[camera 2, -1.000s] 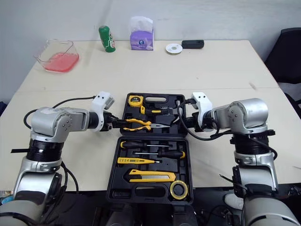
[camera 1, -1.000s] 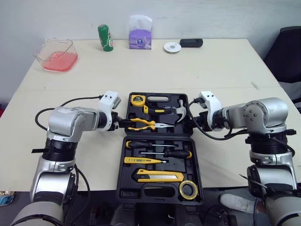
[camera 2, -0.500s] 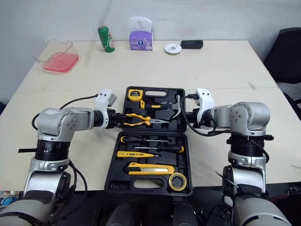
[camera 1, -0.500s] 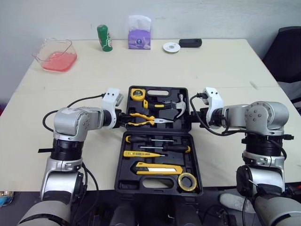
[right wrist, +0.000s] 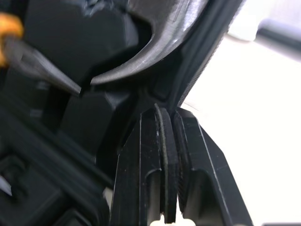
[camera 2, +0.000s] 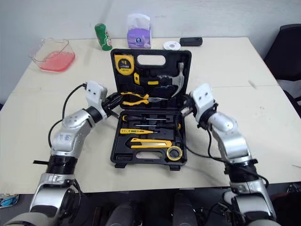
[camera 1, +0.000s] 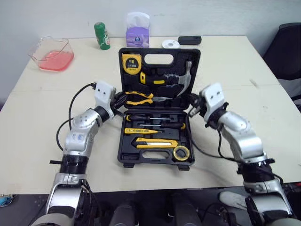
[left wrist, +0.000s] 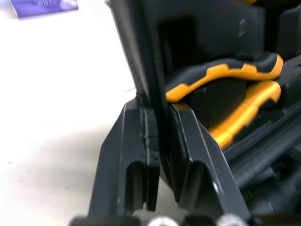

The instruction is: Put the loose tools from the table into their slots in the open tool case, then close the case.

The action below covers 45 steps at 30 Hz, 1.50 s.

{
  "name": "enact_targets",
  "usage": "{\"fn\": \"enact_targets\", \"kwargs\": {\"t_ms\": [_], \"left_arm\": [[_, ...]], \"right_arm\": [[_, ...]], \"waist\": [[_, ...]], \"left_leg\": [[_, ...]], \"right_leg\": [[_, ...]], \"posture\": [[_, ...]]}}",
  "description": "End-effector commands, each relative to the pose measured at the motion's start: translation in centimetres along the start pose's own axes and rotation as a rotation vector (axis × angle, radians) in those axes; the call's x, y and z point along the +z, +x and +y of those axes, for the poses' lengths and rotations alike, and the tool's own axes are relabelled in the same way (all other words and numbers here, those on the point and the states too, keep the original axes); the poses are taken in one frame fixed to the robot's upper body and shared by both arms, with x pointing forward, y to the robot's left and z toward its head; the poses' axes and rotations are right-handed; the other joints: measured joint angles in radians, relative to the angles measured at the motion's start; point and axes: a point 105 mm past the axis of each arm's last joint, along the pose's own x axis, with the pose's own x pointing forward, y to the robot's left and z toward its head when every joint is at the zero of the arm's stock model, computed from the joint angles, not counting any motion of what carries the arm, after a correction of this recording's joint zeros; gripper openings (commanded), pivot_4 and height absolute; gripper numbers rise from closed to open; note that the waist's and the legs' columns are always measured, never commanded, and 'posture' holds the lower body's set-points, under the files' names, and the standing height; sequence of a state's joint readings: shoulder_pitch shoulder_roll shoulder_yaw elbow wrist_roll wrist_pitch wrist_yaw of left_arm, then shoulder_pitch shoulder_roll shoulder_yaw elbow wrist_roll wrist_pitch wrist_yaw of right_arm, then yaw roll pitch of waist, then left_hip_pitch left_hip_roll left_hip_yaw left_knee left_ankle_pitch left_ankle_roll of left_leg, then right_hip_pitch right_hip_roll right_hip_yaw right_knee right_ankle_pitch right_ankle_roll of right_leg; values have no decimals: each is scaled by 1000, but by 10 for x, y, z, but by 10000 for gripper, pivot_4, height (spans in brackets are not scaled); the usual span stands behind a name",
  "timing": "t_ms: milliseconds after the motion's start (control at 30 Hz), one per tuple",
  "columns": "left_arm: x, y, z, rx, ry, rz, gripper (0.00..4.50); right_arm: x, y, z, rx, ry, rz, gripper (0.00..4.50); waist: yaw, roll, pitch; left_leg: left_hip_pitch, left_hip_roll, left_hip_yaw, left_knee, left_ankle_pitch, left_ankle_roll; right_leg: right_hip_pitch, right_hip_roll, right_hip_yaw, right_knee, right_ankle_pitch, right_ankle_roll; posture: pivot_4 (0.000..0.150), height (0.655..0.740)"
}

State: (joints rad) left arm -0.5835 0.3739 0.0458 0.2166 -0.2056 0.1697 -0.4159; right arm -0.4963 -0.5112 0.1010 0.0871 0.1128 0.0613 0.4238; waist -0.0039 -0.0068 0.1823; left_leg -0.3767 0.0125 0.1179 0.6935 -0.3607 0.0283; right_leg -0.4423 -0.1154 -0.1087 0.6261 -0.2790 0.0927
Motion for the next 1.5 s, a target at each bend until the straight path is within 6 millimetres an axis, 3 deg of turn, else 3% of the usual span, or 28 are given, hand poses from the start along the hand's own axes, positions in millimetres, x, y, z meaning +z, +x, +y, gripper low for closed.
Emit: {"fn": "enact_targets", "kwargs": {"t_ms": [33,100,200,367,467,567,600,700,767,933,1000,1067,1167,1267,1333,1433,1467,1500], "left_arm": [[23,-17,21,81,202,-136,141],[16,-25,11,31,262,-152,141],[6,-38,5,-3,316,-153,141],[-16,-54,11,-4,353,-68,141],[-23,-59,6,-52,328,-43,141],[-23,-66,-2,-111,269,-54,0],[-26,-71,1,-107,274,-34,9350],[-37,-96,14,-100,232,59,21714],[-40,-117,23,-99,201,114,21900],[-35,-142,24,-147,184,148,21900],[-32,-149,25,-155,176,169,21900],[-28,-149,25,-159,171,167,21900],[-19,-136,21,-216,154,141,21900],[-17,-122,20,-238,160,139,9918],[-21,-114,18,-248,163,150,142],[-33,-103,13,-285,173,206,0],[-36,-103,12,-300,168,218,0],[-40,-102,9,-316,161,236,0]], "right_arm": [[-5,-22,-18,-41,-424,-64,0],[-13,-33,-8,1,-646,-113,0],[-28,-44,10,102,-830,-167,0],[-58,-55,19,158,-822,-111,0],[-59,-58,26,197,-788,-123,0],[-53,-63,31,224,-730,-159,11124],[-55,-67,30,252,-737,-143,17163],[-62,-84,21,316,-718,-61,32043],[-61,-97,9,325,-705,-26,41684],[-61,-114,-7,302,-674,39,41684],[-58,-116,-9,278,-584,54,41684],[-58,-119,-6,281,-454,80,41684],[-44,-116,9,331,-127,93,41684],[-42,-112,29,421,29,136,29549],[-43,-111,42,477,87,181,18660],[-40,-104,62,550,99,203,3032],[-41,-102,64,550,102,217,170],[-40,-99,65,544,100,215,170]], "waist": [[0,0,0],[-1,0,0],[-2,0,0],[-8,0,0],[-14,0,0],[-21,-1,-1],[-22,-2,-1],[-26,-1,-1],[-24,-1,-1],[-17,-1,-1],[-14,-1,-1],[-13,-1,-1],[-8,-1,-1],[1,-1,-1],[3,0,-1],[3,0,-1],[3,0,-1],[2,0,-1]], "left_leg": [[0,0,0,1,0,1],[1,0,0,1,0,1],[2,1,-2,0,0,2],[8,3,-2,0,0,1],[13,5,-4,0,-1,1],[19,6,-4,-2,-2,1],[20,7,-5,-2,-2,1],[20,7,-4,-3,-2,1],[22,8,-4,-3,-2,1],[24,9,-14,0,-4,0],[24,7,-15,0,-5,0],[24,7,-16,0,-5,0],[24,7,-17,0,-5,0],[24,7,-19,2,-5,1],[24,7,-19,3,-6,1],[23,6,-19,2,-6,1],[22,6,-19,2,-6,1],[22,6,-18,2,-6,1]], "right_leg": [[0,-1,0,1,1,0],[0,-2,1,1,1,0],[0,-2,3,1,1,0],[4,-1,4,1,2,-1],[12,-1,2,-1,1,-1],[18,-2,2,-4,1,-1],[20,-3,2,-5,1,-2],[20,-3,2,-6,1,-2],[21,-3,3,-6,1,-2],[30,-5,1,-11,0,-4],[31,-8,1,-11,0,-4],[31,-8,0,-10,0,-4],[32,-8,-1,-9,0,-4],[32,-8,-2,-9,0,-4],[32,-9,-2,-9,0,-4],[32,-8,-3,-9,0,-4],[32,-8,-3,-9,0,-4],[31,-8,-3,-9,0,-4]], "posture": [[1500,7400],[1500,7400],[1500,7400],[1500,7400],[1500,7400],[1500,7400],[1500,7400],[1500,7400],[1500,7400],[1500,7400],[1500,7400],[1500,7400],[1500,7400],[1500,7400],[1500,7400],[1500,7400],[1500,7400],[1500,7400]]}}
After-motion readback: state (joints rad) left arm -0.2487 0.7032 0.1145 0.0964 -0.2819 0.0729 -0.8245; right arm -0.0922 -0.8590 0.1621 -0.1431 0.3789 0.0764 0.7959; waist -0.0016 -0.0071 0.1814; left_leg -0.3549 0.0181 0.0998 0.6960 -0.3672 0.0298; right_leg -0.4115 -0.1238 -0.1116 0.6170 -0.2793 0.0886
